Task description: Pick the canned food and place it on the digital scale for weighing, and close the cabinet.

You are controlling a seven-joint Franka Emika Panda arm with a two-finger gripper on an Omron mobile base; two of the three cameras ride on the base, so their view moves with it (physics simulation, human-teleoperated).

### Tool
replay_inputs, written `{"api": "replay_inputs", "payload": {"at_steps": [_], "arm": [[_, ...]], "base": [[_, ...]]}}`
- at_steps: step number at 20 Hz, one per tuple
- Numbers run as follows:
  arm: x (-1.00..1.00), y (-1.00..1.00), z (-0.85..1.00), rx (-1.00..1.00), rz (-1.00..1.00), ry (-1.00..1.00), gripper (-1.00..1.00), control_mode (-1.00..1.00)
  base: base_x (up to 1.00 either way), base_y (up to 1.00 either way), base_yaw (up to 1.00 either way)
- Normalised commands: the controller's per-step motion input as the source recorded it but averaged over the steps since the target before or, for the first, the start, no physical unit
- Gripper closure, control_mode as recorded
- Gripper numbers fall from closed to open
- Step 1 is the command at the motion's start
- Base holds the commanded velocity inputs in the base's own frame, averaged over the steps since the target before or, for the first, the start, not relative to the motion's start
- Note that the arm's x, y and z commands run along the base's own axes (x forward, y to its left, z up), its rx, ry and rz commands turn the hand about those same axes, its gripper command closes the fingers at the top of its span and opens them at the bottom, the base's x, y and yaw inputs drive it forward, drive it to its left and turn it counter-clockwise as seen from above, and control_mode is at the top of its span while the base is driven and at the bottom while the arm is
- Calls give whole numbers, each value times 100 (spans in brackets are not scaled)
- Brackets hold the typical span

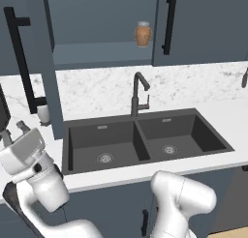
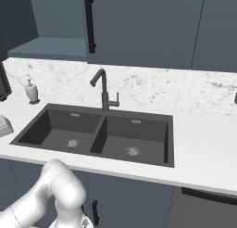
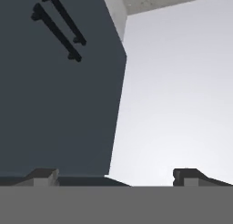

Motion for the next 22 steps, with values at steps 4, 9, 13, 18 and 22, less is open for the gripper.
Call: {"api": "replay_inputs", "payload": {"at_steps": [4, 9, 13, 18, 22], "arm": [[0, 45, -4, 40, -10, -26, -100, -100], [11, 10, -4, 44, -6, -24, -100, -100], [4, -9, 0, 48, -1, -16, -100, -100], [0, -53, 0, 51, 0, -11, -100, -100], [0, -58, 0, 51, 0, -18, -100, -100]], "base": [[0, 0, 0], [0, 0, 0], [0, 0, 0], [0, 0, 0], [0, 0, 0]]}}
